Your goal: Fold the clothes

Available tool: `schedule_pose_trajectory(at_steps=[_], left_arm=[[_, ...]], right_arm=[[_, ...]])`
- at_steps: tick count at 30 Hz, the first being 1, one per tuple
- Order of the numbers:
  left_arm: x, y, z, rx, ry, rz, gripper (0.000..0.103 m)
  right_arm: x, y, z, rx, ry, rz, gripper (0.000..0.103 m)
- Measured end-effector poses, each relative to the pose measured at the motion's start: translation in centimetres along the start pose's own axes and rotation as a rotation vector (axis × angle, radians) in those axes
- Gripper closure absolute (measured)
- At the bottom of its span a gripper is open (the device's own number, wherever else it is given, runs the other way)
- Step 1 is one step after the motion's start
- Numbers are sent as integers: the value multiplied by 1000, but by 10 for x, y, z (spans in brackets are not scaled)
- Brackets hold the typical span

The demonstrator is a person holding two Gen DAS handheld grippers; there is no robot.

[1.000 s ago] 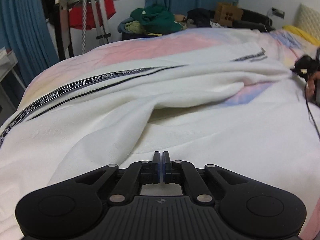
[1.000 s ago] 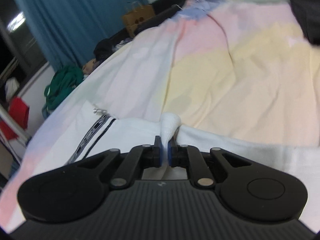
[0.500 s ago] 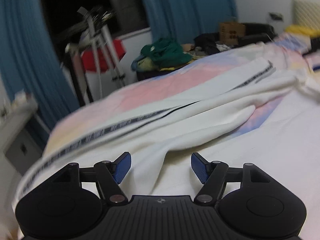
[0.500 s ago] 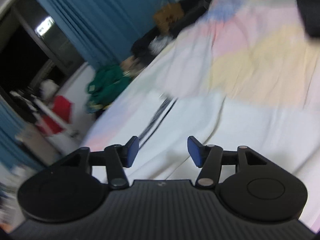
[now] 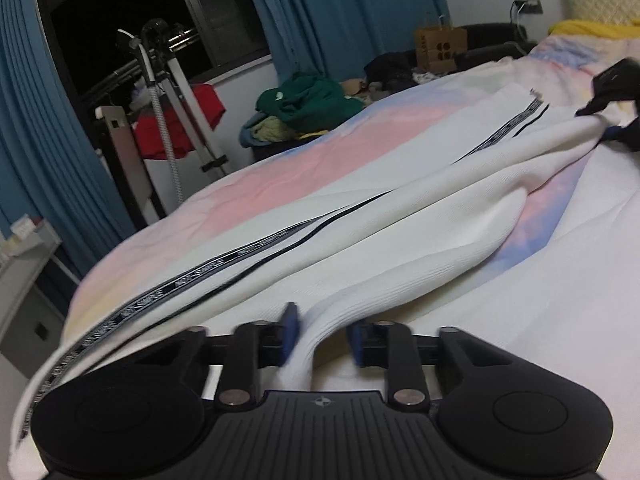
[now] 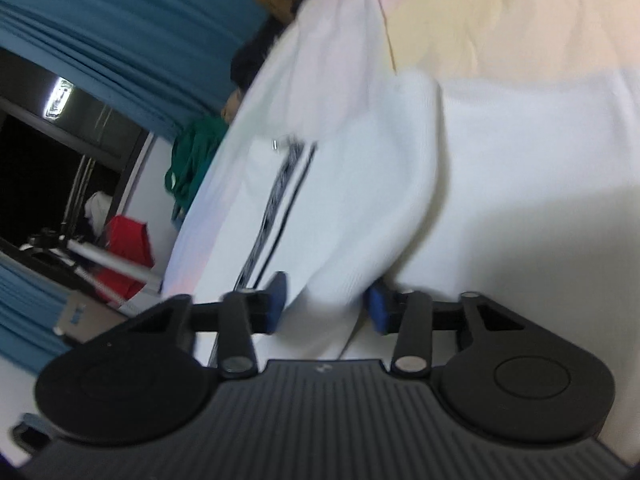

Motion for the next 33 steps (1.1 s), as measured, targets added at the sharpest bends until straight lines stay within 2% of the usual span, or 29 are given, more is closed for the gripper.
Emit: schedule_pose_trajectory(at_steps=[1, 3, 5, 8, 11, 14, 16, 20, 23, 24, 25, 26, 27, 28, 30, 33], left_arm=[[-2, -2, -2, -9, 12, 11, 91], [-7, -8, -5, -35, 36, 37, 97], [-19, -13, -9, -66, 52, 87, 97], [-41, -11, -9, -62, 64, 159, 98], [-52, -2, 3, -63, 12, 222, 98], [-42, 10, 24, -38, -80, 239, 97], [-33, 12, 32, -45, -117, 232, 97], [-34, 5, 33, -104, -130, 227, 94], [-45, 0, 27, -158, -126, 222, 75], [-51, -2, 24, -172, -123, 212, 63], [-58, -4, 21, -185, -118, 195, 57], [-66, -6, 17, -198, -108, 171, 45], [-74, -8, 13, -212, -98, 147, 36], [-85, -9, 9, -230, -78, 124, 34], [-108, -11, -1, -269, -35, 79, 18], [-141, -8, -11, -326, 11, 10, 6]], right_arm=[[3, -2, -3, -22, 24, 9, 89], [2, -8, -10, -60, 72, -4, 92], [-3, -17, -18, -90, 111, -14, 93], [-9, -23, -30, -115, 148, 5, 93], [-8, -14, -34, -168, 140, 71, 93], [7, 6, -25, -173, 87, 147, 93], [10, 13, -21, -164, 73, 147, 93], [-1, 0, -20, -218, 62, 161, 89], [-18, -10, -19, -264, 54, 179, 80], [-26, -14, -18, -285, 54, 183, 75], [-37, -20, -17, -313, 59, 182, 69], [-49, -27, -16, -340, 63, 182, 66], [-61, -34, -15, -371, 72, 172, 57], [-76, -43, -16, -404, 88, 152, 45], [-102, -63, -16, -455, 118, 114, 29], [-137, -91, -5, -509, 108, -4, 21]])
Point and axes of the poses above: each gripper's, at about its wrist camera, not at the fingertips, and x roughly the way its jaws point, y to its right, z to its underside, the point moved 9 cm from there along x, roughly the way its jaws point, and after that the axes turned 5 degrees about -z, right-handed, at the moved point
